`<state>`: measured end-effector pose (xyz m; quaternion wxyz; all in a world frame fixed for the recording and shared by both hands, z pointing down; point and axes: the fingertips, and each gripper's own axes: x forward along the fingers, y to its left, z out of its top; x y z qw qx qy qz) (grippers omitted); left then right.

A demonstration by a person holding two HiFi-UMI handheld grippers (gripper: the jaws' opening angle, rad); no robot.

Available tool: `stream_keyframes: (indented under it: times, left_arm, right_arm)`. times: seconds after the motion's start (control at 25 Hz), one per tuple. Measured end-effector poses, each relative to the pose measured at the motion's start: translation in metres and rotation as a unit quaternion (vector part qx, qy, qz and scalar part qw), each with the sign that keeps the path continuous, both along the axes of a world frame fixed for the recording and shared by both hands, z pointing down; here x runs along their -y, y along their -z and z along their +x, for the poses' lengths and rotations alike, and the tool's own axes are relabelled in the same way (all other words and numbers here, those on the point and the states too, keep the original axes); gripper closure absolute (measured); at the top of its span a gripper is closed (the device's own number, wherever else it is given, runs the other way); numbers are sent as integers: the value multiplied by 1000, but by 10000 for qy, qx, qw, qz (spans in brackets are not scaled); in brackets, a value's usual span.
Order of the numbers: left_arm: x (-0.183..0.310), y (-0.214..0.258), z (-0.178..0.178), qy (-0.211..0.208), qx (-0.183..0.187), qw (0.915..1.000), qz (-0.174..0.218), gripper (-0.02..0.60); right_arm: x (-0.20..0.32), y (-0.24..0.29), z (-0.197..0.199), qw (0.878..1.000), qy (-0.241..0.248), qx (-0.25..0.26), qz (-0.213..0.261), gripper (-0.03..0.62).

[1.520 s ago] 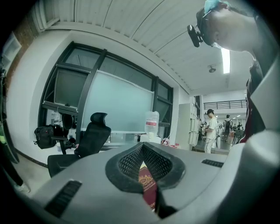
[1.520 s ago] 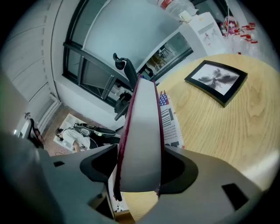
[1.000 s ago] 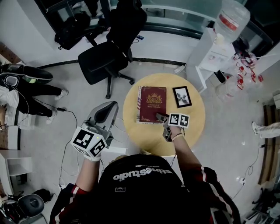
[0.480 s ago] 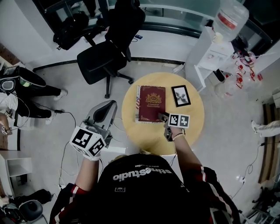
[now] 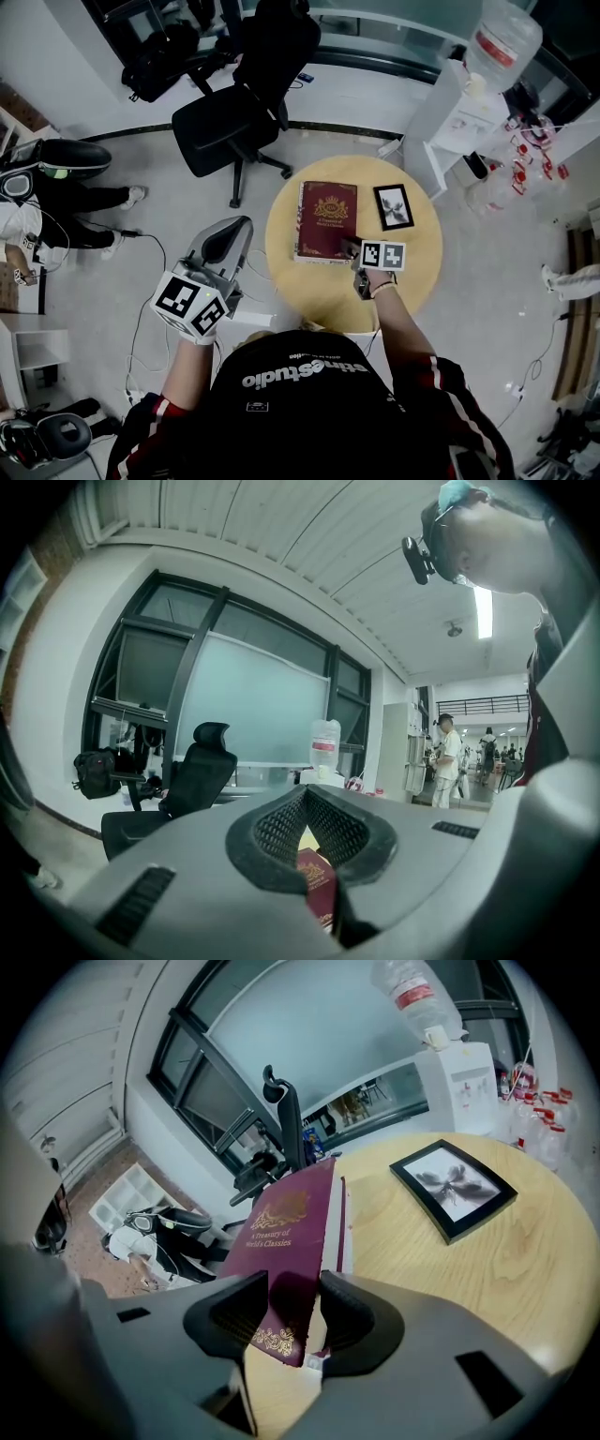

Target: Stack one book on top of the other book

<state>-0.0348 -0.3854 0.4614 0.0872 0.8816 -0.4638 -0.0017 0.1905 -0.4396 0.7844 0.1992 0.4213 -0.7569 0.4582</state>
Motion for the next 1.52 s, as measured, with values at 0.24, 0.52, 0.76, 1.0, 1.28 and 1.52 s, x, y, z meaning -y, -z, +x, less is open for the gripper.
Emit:
stream_keyframes:
  times: [0.24, 0.52, 0.76, 1.0, 1.28, 1.52]
  left_arm:
    - [-3, 1, -3, 104, 8, 9999, -17, 565]
    - [-3, 1, -7, 194, -11, 9998, -20, 565]
    - [3, 5, -5, 159, 7, 9999, 0, 565]
    - [5, 14, 1, -102, 42, 9998, 172, 565]
    - [6, 29, 4, -540, -37, 9981, 288, 565]
    - [7, 47, 14, -963, -154, 9943, 434, 565]
  right_arm:
    - [5, 0, 1, 10000, 63, -50, 19, 395]
    - [8, -1, 2, 10000, -3, -22, 4, 395]
    - [7, 8, 18, 9994, -338, 89, 54, 395]
    - [-1, 27, 34, 9974, -684, 99, 210, 398]
    - [-22, 89, 44, 9914, -1052, 4, 780, 404]
    - [-44, 150, 56, 9810, -1297, -337, 1401, 405]
